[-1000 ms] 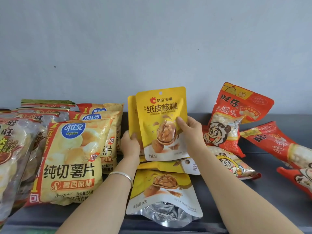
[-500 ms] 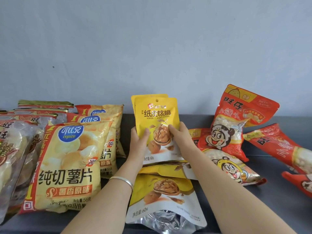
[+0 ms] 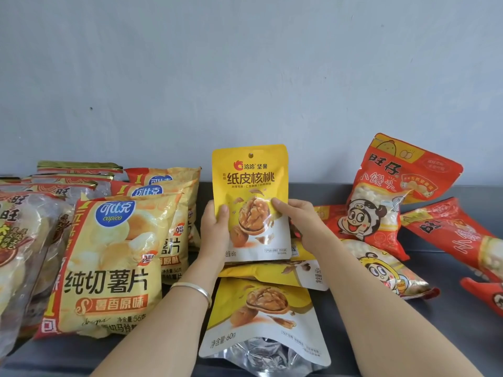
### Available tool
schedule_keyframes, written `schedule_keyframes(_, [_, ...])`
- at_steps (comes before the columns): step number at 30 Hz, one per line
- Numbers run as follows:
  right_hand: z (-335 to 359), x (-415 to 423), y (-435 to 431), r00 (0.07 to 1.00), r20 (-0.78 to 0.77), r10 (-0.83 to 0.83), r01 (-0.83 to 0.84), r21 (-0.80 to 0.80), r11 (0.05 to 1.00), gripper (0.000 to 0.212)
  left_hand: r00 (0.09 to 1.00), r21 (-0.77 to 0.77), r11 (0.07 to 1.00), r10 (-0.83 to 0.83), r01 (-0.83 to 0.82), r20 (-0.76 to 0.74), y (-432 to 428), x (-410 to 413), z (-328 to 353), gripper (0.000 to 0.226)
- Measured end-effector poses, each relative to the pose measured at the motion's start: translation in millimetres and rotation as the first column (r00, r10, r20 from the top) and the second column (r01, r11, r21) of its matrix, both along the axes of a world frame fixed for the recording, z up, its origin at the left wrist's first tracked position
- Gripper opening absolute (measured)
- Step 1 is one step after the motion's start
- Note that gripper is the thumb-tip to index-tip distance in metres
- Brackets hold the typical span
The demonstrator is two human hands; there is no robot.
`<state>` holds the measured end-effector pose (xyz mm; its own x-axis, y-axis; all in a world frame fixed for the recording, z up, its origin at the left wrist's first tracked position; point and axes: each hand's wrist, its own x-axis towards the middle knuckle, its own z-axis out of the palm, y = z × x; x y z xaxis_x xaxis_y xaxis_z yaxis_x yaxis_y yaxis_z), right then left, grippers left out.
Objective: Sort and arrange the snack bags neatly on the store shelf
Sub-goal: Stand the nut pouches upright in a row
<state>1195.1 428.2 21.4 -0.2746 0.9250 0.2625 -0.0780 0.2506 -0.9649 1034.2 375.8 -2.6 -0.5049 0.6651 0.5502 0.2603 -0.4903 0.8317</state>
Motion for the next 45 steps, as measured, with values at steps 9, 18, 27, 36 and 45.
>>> schedule_keyframes(9, [15,13,9,0.745,-0.088,-0.661,0.666,0.138,0.733,0.042,0.979,-0.232,0.971,0.017,-0.064,-0.201,1,18,4,0.040])
schedule_keyframes(18, [18,28,9,0.655,-0.242,-0.715,0.742,0.027,0.670,0.049,0.506,-0.751,0.642,-0.602,-0.155,-0.618,13,37,0,0.088])
schedule_keyframes(27, [14,25,8,0.688,-0.167,-0.706,0.722,0.064,0.688,0.041,0.453,-0.835,0.549,-0.734,-0.043,-0.506,-2,45,12,0.058])
schedule_keyframes(36, [6,5,-3,0.878,-0.100,-0.468,0.478,0.127,0.869,0.022,0.398,-0.867,0.491,-0.780,-0.089,-0.483,-59,36,38,0.055])
schedule_keyframes(45, [-12,5,7,0.976,0.151,-0.155,0.151,0.032,0.988,0.029,0.852,-0.714,0.688,-0.290,-0.132,-0.437,-42,13,29,0.059])
